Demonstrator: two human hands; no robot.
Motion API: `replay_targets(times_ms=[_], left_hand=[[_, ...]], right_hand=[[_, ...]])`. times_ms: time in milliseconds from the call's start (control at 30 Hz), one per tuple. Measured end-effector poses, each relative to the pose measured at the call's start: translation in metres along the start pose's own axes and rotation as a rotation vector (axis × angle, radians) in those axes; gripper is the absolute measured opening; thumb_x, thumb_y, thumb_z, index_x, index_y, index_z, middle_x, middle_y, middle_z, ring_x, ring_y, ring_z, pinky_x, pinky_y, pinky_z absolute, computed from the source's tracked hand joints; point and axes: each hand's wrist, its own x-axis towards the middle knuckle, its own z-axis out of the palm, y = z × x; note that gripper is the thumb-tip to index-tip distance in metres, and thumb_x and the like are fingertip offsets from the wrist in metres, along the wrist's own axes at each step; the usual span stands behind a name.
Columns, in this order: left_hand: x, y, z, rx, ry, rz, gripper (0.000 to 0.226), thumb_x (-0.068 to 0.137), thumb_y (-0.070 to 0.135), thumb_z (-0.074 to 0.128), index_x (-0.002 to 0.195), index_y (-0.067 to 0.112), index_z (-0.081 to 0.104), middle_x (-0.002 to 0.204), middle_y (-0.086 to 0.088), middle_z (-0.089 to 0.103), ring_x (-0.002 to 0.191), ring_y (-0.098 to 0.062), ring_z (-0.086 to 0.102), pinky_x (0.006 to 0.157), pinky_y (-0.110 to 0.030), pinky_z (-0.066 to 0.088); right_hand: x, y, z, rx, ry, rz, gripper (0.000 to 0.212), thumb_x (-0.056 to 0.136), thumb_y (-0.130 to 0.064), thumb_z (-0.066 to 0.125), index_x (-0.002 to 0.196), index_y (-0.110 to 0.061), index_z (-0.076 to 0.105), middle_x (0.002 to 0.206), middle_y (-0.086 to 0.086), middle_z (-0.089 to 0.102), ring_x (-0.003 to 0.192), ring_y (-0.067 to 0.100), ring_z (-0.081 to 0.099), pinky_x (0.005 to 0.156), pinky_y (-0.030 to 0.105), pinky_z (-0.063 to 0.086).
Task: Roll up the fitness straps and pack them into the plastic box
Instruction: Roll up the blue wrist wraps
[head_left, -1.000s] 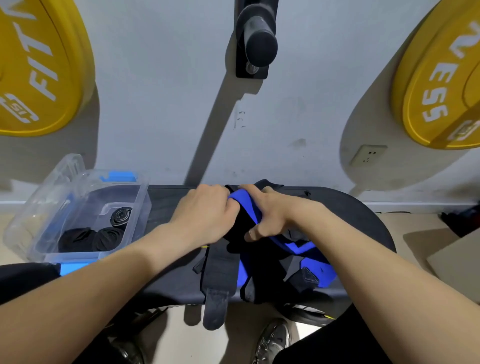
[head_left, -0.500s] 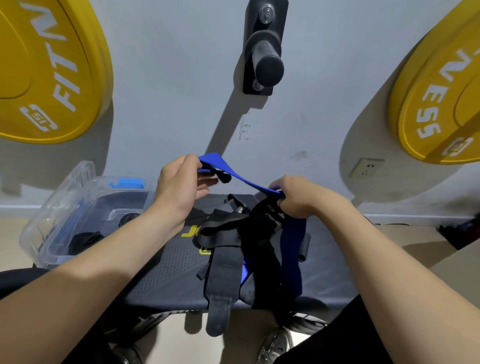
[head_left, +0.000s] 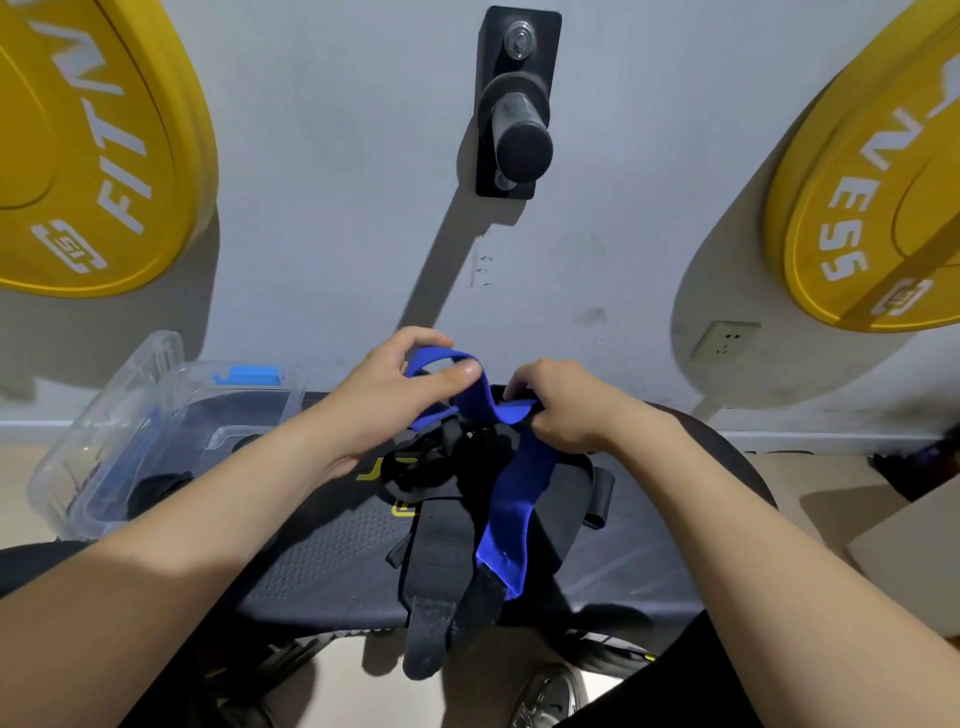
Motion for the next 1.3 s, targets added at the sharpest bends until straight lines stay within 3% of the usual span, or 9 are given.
replay_targets(times_ms=[167, 367, 467, 567, 667, 800, 1000, 1167, 1300], left_hand=[[0.004, 0.003, -0.007, 0.014, 0.235, 0.131, 0.053, 0.071, 0.061, 0.088, 0.098, 0.019, 0.069, 0.091, -0.018, 0.077, 0.070, -0.022, 0.071, 0.070, -0.038, 0.058], [0.007, 0.001, -0.004, 0.062, 0.348, 0.272, 0.044, 0.092, 0.041, 0.085, 0.090, 0.007, 0.057, 0.059, 0.012, 0.056, 0.050, -0.007, 0.051, 0.050, -0.019, 0.043], [0.005, 0.005, -0.004, -0.016, 0.411, 0.299, 0.058, 0.088, 0.052, 0.082, 0.093, 0.002, 0.052, 0.068, -0.014, 0.062, 0.060, -0.021, 0.061, 0.055, -0.037, 0.051], [0.006, 0.012, -0.014, -0.143, 0.472, 0.286, 0.055, 0.084, 0.058, 0.078, 0.087, 0.011, 0.051, 0.081, -0.028, 0.064, 0.072, -0.030, 0.065, 0.071, -0.054, 0.058], [0.010, 0.010, -0.023, -0.162, 0.403, 0.230, 0.043, 0.087, 0.054, 0.079, 0.086, 0.018, 0.054, 0.070, 0.006, 0.064, 0.071, -0.018, 0.069, 0.075, -0.043, 0.060], [0.010, 0.003, -0.014, -0.085, 0.265, 0.126, 0.043, 0.091, 0.052, 0.080, 0.095, 0.012, 0.064, 0.073, 0.001, 0.066, 0.073, -0.023, 0.071, 0.070, -0.035, 0.057], [0.000, 0.008, -0.017, 0.084, -0.192, -0.201, 0.075, 0.091, 0.080, 0.060, 0.117, 0.011, 0.066, 0.085, -0.017, 0.077, 0.074, -0.037, 0.079, 0.066, -0.033, 0.058], [-0.010, 0.003, -0.027, 0.329, -0.389, -0.413, 0.039, 0.112, 0.039, 0.057, 0.120, 0.004, 0.070, 0.099, -0.015, 0.082, 0.079, -0.028, 0.080, 0.061, -0.032, 0.062], [-0.014, 0.004, -0.036, 0.515, -0.460, -0.348, 0.017, 0.100, 0.007, 0.069, 0.113, 0.013, 0.078, 0.106, -0.004, 0.082, 0.093, -0.022, 0.077, 0.083, -0.032, 0.061]], right_hand=[[0.002, 0.018, 0.004, 0.062, -0.174, 0.247, 0.053, 0.103, -0.063, 0.056, 0.073, -0.019, 0.056, 0.055, 0.000, 0.059, 0.054, 0.027, 0.061, 0.057, 0.032, 0.051], [0.000, 0.024, 0.002, -0.124, -0.364, 0.267, 0.063, 0.095, -0.077, 0.056, 0.119, -0.021, 0.070, 0.098, 0.000, 0.070, 0.081, 0.019, 0.066, 0.065, 0.032, 0.049], [-0.005, 0.023, 0.000, -0.152, -0.416, 0.302, 0.071, 0.073, -0.083, 0.076, 0.113, -0.025, 0.071, 0.111, -0.003, 0.074, 0.101, 0.025, 0.071, 0.092, 0.042, 0.058], [-0.008, 0.026, 0.004, -0.302, -0.461, 0.359, 0.072, 0.072, -0.084, 0.076, 0.106, -0.022, 0.066, 0.118, -0.004, 0.071, 0.082, 0.017, 0.069, 0.074, 0.035, 0.054], [-0.007, 0.026, 0.008, -0.317, -0.488, 0.345, 0.096, 0.067, -0.086, 0.079, 0.137, -0.023, 0.060, 0.162, 0.006, 0.040, 0.114, 0.025, 0.067, 0.092, 0.041, 0.056], [-0.003, 0.010, 0.005, -0.013, -0.320, 0.176, 0.079, 0.063, -0.083, 0.084, 0.119, -0.030, 0.069, 0.128, 0.007, 0.053, 0.133, 0.025, 0.039, 0.109, 0.050, 0.048], [0.006, -0.004, 0.000, 0.177, 0.079, 0.150, 0.035, 0.100, -0.025, 0.067, 0.073, -0.016, 0.046, 0.076, 0.003, 0.052, 0.086, 0.029, 0.053, 0.057, 0.032, 0.036], [-0.009, -0.018, -0.015, 0.531, -0.142, 0.149, 0.037, 0.097, 0.002, 0.052, 0.126, -0.016, 0.065, 0.114, 0.012, 0.069, 0.095, 0.030, 0.070, 0.062, 0.033, 0.057], [-0.025, -0.032, -0.016, 0.591, -0.344, 0.125, 0.030, 0.085, -0.006, 0.056, 0.112, -0.003, 0.068, 0.105, 0.018, 0.075, 0.084, 0.033, 0.072, 0.066, 0.037, 0.064]])
